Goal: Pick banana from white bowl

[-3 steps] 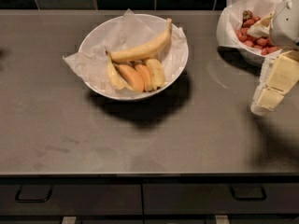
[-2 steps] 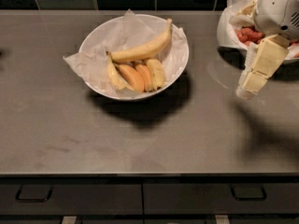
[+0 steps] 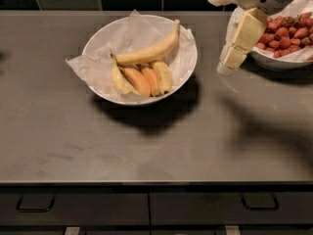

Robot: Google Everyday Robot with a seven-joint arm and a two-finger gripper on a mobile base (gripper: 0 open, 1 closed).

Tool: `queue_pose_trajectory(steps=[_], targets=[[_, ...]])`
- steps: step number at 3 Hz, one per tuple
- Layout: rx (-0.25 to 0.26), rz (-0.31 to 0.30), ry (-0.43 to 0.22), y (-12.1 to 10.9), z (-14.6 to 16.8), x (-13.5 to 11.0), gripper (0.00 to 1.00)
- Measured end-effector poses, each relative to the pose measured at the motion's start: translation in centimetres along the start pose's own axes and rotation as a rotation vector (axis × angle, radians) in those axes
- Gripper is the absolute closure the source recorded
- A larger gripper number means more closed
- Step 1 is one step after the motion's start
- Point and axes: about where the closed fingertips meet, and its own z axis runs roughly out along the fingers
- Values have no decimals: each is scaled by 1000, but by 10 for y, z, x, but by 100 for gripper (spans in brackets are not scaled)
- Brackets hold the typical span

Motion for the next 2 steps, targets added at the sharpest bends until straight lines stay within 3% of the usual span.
queue_pose_trajectory(steps=[2], targets=[[12, -2, -39, -12, 11, -10, 0]])
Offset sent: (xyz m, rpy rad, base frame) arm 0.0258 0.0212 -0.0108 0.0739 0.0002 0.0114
